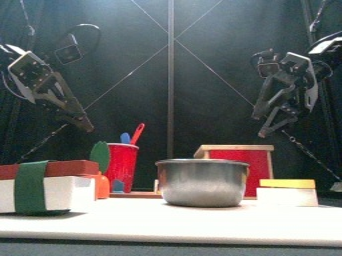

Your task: Put both carrot halves into bowl

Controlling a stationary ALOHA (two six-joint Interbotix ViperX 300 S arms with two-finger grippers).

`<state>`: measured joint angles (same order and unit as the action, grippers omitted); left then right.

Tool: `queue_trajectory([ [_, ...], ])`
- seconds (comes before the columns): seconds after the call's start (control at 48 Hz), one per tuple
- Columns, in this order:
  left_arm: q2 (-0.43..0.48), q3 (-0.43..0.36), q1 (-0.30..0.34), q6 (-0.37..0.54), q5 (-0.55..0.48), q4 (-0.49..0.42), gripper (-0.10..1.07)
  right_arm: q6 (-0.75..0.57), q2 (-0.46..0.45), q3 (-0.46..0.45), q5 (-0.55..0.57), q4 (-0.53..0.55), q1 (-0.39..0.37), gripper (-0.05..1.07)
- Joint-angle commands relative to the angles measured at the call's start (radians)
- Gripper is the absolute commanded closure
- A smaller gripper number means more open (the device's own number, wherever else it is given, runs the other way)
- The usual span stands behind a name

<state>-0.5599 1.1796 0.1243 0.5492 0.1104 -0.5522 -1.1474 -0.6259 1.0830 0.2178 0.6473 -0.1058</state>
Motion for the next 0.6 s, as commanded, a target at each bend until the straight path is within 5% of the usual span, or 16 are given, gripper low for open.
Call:
queue_trajectory([
  [0.0,0.058,-0.017,-0.002,-0.005,0.066,0.017,0.01,0.0,-0.003,-0.015,-0.003,-0.002,-0.002,0.03],
  [0.583,0.331,-0.121,0.084,-0.104,0.129,0.058,0.01,-0.002,-0.003,0.011,0.005,-0.005,-0.006,0.03],
])
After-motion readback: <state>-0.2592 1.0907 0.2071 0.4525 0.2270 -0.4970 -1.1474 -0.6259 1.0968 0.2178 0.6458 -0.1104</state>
